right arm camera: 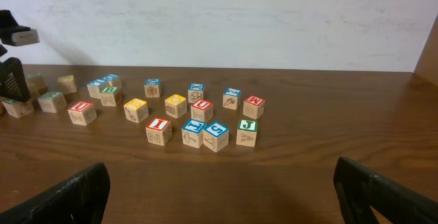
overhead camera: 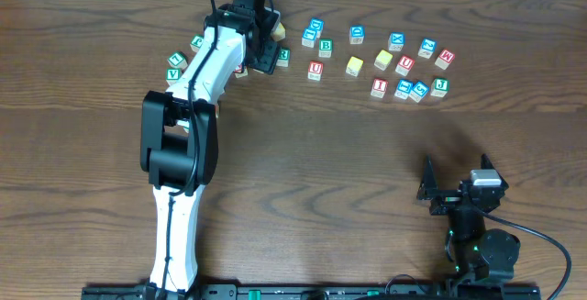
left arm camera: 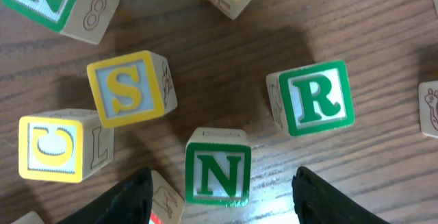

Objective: Spell out NEURIPS
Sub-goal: 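Reach the left gripper toward the green N block in the cluster, then grasp the green N block with the left gripper and lift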

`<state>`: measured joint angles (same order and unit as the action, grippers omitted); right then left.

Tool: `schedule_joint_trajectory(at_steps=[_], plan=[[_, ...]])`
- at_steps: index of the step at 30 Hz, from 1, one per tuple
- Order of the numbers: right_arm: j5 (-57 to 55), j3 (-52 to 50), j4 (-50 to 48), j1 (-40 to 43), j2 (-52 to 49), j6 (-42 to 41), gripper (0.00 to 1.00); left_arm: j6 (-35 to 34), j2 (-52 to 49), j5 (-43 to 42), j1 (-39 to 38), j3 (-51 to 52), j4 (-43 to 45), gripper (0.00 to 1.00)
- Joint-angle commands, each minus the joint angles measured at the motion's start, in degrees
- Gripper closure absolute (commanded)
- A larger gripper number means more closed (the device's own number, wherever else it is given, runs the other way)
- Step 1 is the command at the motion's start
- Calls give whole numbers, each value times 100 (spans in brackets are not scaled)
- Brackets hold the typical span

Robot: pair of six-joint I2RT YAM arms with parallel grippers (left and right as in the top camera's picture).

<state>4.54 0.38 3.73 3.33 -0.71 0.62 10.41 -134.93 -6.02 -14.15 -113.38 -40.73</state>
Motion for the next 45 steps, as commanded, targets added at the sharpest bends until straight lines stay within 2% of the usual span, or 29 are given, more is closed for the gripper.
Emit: schedule_joint_trajectory(at_steps=[1,15,19,24,28,33,45], plan=[[31,-7,20,33,33,-57,1,-15,-142,26,4,-122,81,37],[31,-7,20,33,33,-55,1,-17,-332,28,9,-120,269,39],[31,-7,20,33,33,-55,1,-15,-332,28,9,-109,269,44],[31,-7,20,33,33,-55,1,-105,-332,28,9,-107,240,59],[31,-7,20,33,33,-55,1,-245,-332,28,9,-107,216,65],[31,-7,20,33,33,-55,1,-297,-328,33,9,-107,68,69],[31,-7,20,33,33,-55,1,-1047,-46,31,2,-109,-667,73]])
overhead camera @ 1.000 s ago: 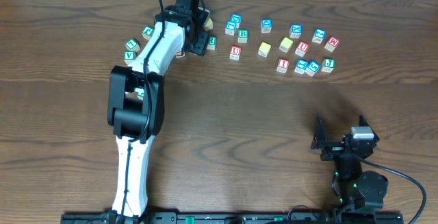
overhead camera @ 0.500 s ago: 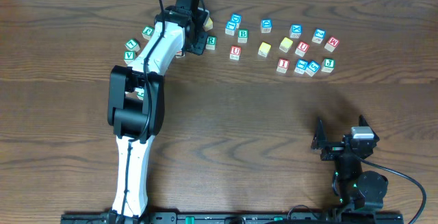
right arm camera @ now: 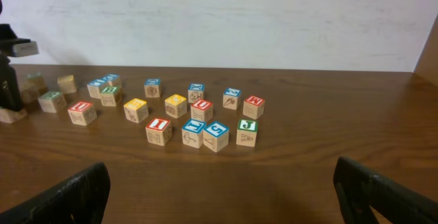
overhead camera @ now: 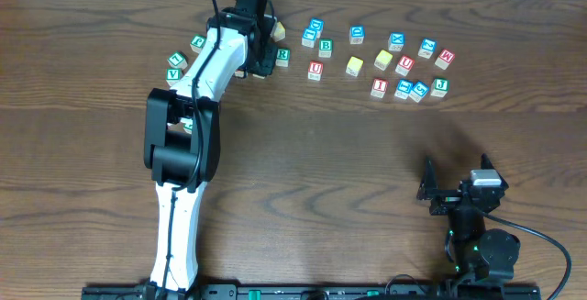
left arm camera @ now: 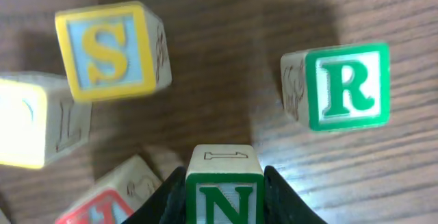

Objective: Spell out NEURIPS
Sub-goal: 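Grasp the green N block with the left gripper and lift, then lower the green N block onto the open table and release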

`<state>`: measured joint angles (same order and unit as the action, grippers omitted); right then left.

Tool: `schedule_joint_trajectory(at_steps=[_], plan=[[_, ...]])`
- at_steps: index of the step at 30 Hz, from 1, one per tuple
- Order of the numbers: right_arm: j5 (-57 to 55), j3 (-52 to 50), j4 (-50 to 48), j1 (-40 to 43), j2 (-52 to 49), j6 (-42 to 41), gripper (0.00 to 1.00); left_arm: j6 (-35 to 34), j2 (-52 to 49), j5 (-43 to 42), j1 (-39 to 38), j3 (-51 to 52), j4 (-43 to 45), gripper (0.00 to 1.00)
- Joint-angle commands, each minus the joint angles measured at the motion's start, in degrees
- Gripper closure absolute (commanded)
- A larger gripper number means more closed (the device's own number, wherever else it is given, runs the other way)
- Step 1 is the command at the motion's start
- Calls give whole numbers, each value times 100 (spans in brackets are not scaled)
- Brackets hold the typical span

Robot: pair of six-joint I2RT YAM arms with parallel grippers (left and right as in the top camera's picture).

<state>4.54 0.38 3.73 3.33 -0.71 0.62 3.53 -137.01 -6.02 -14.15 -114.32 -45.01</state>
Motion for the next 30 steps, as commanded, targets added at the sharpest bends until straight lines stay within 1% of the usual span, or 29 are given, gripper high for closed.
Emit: schedule_joint_trajectory(at_steps=[1,7,8,12,22,30], plan=[[31,-7,20,33,33,-55,1,-470,236,31,2,-15,-372,73],[31,-7,20,33,33,-55,1,-960,483,7,-31,-15,-1172,73],[31,-7,20,33,33,-55,1,-1014,485,-9,-42,-15,-1296,75],[31,-7,20,33,33,-55,1,-1078,485,-275,-144,-13,-1749,78],[31,-7,20,33,33,-55,1,-1283,485,-271,-623,-13,-2406,78],[31,-7,20,33,33,-55,1,-1825,483,-225,-876,-13,-2498,77]])
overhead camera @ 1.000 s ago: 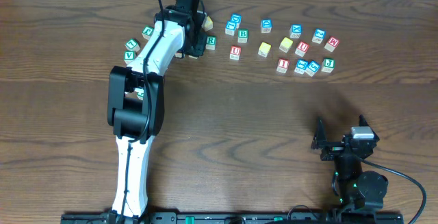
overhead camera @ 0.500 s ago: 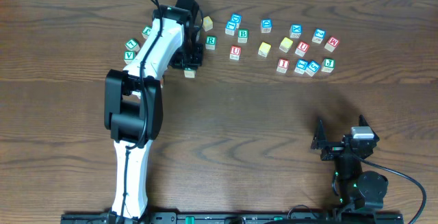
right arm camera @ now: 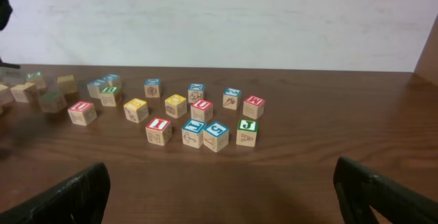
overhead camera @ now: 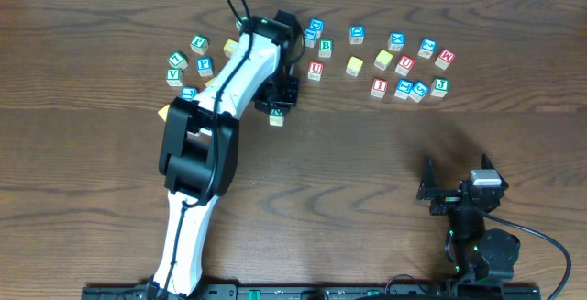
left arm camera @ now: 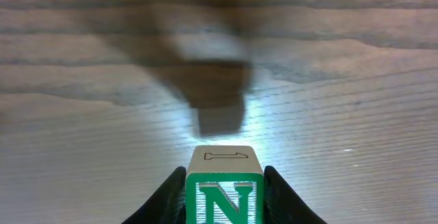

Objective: Spell out NEURIPS
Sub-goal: 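Lower the green N block onto the open table and release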

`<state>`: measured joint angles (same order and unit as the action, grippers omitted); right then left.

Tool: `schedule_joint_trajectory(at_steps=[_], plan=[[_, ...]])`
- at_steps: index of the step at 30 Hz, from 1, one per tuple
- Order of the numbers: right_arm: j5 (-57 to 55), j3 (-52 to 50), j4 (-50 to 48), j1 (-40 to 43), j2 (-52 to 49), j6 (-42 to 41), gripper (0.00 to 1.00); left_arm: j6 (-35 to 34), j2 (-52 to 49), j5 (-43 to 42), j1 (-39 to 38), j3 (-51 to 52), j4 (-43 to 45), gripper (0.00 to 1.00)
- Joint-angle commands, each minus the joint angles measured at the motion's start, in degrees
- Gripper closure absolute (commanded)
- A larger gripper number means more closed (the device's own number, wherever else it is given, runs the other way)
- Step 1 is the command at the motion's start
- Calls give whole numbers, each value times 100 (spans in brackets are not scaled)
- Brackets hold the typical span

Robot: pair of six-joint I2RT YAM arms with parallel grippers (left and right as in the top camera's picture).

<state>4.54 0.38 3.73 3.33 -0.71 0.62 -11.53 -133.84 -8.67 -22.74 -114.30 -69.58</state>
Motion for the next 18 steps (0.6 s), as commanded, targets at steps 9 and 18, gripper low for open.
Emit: schedule_joint_trajectory(at_steps=[9,18], plan=[[31,-7,20,33,33,-55,1,-662,162,409,-85,11,120,76],[31,-7,20,33,33,-55,1,-852,162,396,-146,452,321,71]])
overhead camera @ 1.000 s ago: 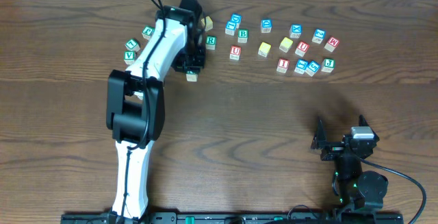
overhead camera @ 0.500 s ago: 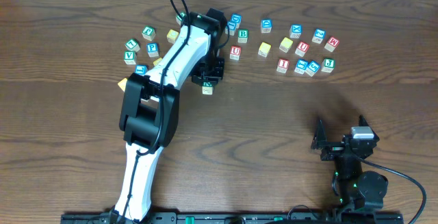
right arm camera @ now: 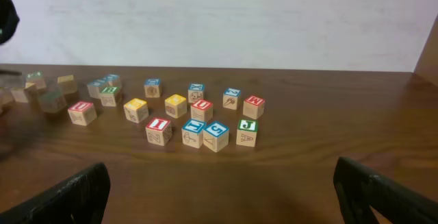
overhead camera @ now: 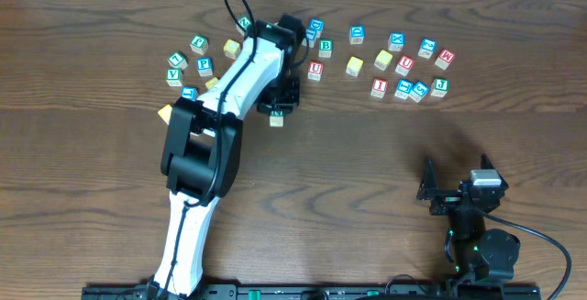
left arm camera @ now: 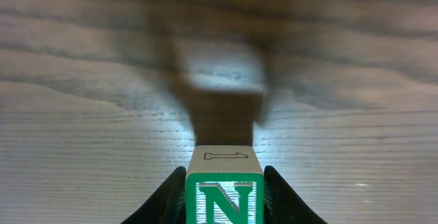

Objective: Spell out NEURIPS
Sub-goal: 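Lower the green N block onto the open table and release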

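My left gripper (left arm camera: 224, 195) is shut on the green N block (left arm camera: 224, 196), which hangs above bare wood with its shadow just ahead of it. From overhead the N block (overhead camera: 276, 119) sits under the left gripper (overhead camera: 278, 109), in front of the scattered blocks. Letter blocks lie along the back: a red U (overhead camera: 315, 70), a green B (overhead camera: 325, 48), a red I (overhead camera: 379, 86), a green J (overhead camera: 440, 85). My right gripper (right arm camera: 220, 186) is open and parked at the front right, far from the blocks.
Further blocks lie at the back left, among them a green V (overhead camera: 172, 75) and a blue P (overhead camera: 204, 66). A yellow block (overhead camera: 165, 112) pokes out beside the left arm (overhead camera: 211, 126). The table's far edge meets a white wall (right arm camera: 219, 18).
The left gripper, still holding the N block, has shifted only slightly over the bare wood. The block's shadow now sits closer beneath it. The right arm is unmoved.
The left gripper was open over the back-left cluster, with the N block between its fingers near S and R. Then it was shut on the N. Later it held the N over bare wood in front of the row, where it stays now.
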`<state>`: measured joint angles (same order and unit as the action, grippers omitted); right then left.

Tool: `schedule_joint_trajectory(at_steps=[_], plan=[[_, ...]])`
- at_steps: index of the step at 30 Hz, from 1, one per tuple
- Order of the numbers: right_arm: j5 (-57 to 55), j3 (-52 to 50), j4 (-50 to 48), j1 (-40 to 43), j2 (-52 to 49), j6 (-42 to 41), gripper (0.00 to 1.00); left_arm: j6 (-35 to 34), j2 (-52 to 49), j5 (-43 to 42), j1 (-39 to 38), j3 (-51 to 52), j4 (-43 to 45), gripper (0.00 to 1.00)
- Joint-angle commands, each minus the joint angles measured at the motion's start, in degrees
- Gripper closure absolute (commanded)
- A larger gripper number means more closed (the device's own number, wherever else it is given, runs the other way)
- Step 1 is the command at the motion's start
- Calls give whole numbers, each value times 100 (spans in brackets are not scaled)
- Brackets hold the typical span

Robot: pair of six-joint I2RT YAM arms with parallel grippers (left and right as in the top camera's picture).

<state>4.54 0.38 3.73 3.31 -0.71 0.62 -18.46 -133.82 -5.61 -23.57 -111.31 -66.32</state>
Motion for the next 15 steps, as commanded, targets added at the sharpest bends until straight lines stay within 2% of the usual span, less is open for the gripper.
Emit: schedule_joint_trajectory(at_steps=[1,5,10,15], plan=[[31,-7,20,35,33,-55,1,-160,160,87,-68,153,-9,71],[31,-7,20,35,33,-55,1,-160,160,-83,-76,153,-9,69],[31,-7,20,35,33,-55,1,-160,177,-103,-76,151,-35,50],[31,-7,20,35,33,-55,1,-155,282,-101,-76,151,-70,47]])
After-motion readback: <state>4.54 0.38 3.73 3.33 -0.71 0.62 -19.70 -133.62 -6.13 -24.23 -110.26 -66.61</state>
